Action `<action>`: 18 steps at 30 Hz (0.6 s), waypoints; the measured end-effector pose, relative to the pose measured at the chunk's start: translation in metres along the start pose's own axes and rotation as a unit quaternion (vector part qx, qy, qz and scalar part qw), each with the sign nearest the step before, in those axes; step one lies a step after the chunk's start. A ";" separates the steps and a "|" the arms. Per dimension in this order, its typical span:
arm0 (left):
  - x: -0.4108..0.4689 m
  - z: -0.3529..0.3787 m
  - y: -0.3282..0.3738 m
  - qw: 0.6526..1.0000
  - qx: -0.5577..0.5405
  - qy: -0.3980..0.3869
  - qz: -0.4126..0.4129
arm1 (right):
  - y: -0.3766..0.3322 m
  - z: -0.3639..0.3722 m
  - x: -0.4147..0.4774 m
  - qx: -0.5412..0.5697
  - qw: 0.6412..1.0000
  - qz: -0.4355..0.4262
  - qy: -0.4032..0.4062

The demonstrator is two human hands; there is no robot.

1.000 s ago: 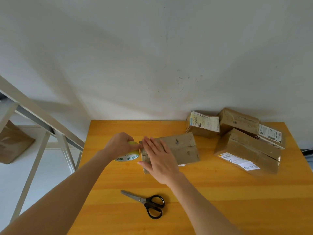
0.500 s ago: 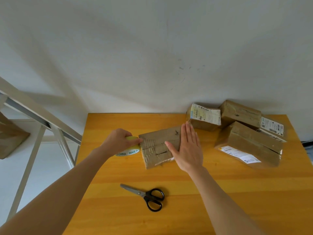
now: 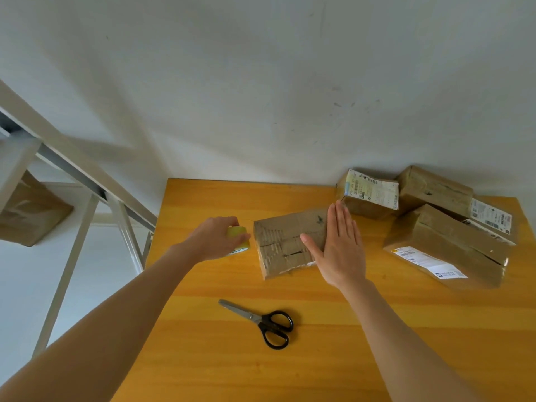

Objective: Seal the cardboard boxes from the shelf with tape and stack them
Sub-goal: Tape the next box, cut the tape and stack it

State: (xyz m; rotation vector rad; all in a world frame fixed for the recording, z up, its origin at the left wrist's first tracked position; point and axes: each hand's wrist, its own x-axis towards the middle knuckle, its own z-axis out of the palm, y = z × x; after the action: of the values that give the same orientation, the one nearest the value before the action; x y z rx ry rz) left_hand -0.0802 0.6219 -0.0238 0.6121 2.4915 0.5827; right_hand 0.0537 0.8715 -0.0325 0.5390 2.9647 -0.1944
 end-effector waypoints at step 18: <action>-0.011 -0.009 0.014 0.994 -0.105 0.002 0.041 | -0.046 0.068 -0.136 0.027 0.962 -0.266 -0.060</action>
State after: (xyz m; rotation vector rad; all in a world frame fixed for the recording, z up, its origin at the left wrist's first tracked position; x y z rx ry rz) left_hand -0.0725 0.6252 -0.0051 0.6330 2.3776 0.8645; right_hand 0.1698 0.7721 -0.0751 -0.2718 2.9174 -0.3423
